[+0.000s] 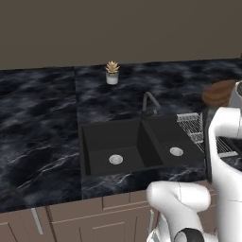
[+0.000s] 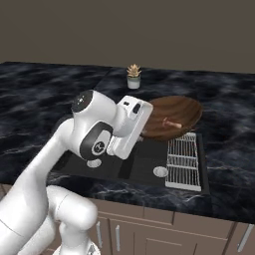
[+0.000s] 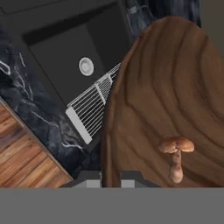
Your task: Pick the mushroom from the sink and place it in the bowl. Then pick the bowl and place it in the microwave. Then close the microwave door and press the start button.
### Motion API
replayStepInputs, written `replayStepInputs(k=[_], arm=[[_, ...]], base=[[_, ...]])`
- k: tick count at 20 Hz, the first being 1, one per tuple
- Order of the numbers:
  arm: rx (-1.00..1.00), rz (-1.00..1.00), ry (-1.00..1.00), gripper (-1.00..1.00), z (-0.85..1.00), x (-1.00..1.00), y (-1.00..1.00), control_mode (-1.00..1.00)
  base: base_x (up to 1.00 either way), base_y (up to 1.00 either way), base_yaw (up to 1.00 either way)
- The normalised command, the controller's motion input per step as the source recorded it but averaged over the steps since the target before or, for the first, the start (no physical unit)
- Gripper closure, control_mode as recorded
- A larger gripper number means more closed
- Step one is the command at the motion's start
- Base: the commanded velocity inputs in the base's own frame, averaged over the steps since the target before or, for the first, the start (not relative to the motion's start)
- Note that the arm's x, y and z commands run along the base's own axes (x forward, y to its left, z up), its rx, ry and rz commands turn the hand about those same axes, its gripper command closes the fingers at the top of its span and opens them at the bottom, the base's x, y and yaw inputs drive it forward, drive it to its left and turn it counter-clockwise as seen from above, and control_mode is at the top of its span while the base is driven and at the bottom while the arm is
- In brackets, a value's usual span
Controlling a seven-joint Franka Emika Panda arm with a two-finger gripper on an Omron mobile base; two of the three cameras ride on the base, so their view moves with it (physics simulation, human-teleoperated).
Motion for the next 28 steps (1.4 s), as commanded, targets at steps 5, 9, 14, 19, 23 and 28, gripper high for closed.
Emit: replayStepInputs(k=[5,9,14,19,23,28], arm=[[0.0,0.18,0.2,1.0,0.96,-0.17,1.0,-1.0],[0.0,0.2,0.01,1.0,0.25,-0.11,1.0,-1.0],[0.0,0.24,0.0,1.0,0.01,-0.01,0.98,-1.0],[0.01,0.24,-0.03,1.0,0.0,-0.02,0.68,-1.0],[0.15,0.24,0.0,1.0,0.22,0.0,0.26,-1.0],[0.21,0.13,0.0,1.0,0.1,0.0,0.09,-1.0]], base=[[0.0,0.0,0.0],[0.0,0.0,0.0],[0.0,0.0,0.0],[0.0,0.0,0.0],[0.0,0.0,0.0],[0.0,0.0,0.0]])
